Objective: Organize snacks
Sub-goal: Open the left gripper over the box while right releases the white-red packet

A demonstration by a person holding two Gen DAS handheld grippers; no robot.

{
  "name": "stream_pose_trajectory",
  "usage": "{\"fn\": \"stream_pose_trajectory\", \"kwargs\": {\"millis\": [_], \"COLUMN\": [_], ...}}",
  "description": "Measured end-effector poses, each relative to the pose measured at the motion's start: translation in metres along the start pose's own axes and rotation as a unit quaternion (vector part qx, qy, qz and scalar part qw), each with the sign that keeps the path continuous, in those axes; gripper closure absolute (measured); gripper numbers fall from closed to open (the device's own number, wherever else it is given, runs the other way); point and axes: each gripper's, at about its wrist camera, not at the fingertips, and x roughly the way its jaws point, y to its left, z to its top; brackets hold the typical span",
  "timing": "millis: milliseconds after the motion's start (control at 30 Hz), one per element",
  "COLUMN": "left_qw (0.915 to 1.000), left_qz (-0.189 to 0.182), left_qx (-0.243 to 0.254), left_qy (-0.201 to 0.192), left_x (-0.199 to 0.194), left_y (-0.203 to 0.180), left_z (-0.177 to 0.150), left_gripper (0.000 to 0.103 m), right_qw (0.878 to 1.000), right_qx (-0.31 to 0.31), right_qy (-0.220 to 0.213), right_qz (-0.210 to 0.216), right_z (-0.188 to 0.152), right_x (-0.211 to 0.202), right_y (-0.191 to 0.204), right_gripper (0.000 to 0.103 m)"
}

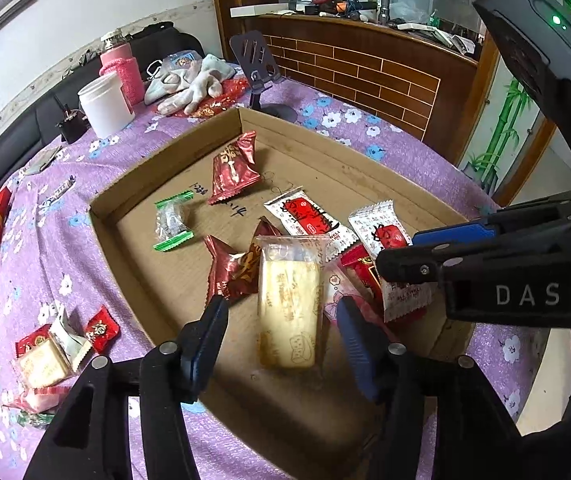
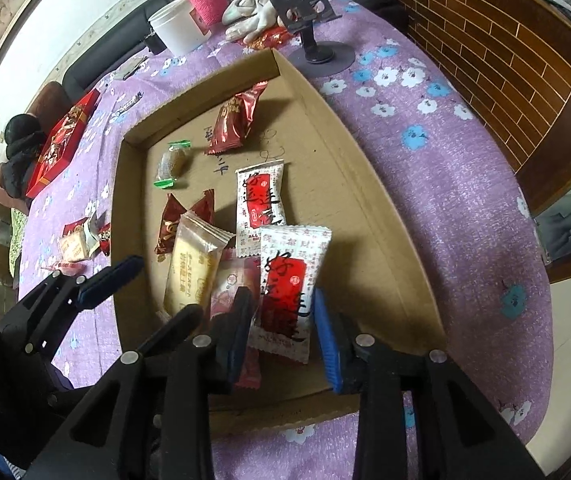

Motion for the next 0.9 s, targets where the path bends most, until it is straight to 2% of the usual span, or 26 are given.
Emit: {"fn": "stream_pose_trajectory", "kwargs": {"millis": [167, 433, 733, 900], "left_qw": [0.9999, 0.9989, 0.9961, 0.9918], "left_qz": [0.006, 0.023, 0.050, 0.066], "left_qx": [0.002, -0.016, -0.058, -0.103], "left_qy": [-0.015, -0.038, -0.042, -0.037], "left_x": [-0.010, -0.030, -0.048, -0.058], "left_y": [0.004, 0.026, 0.071, 0.111], "left_z": [0.000, -0.006, -0.028, -0.047], "left_gripper": [0.038, 0.037, 0.037, 0.037], "right_qw": [1.000, 0.999, 0.998, 0.997], "right_qx": [0.005, -0.001, -0.039, -0.062], "right_qy": [-0.019, -0.041, -0.042, -0.036], "right_qz": [-0.010, -0.005, 0.012, 0.020], "right_z": [-0.001, 0.000, 0.002, -0.001], "right_x": [-0.011, -0.020, -0.015, -0.010], "right_y": [0.002, 0.022, 0.074, 0.103], "right_gripper": [0.072, 0.072, 0.072, 0.072]}}
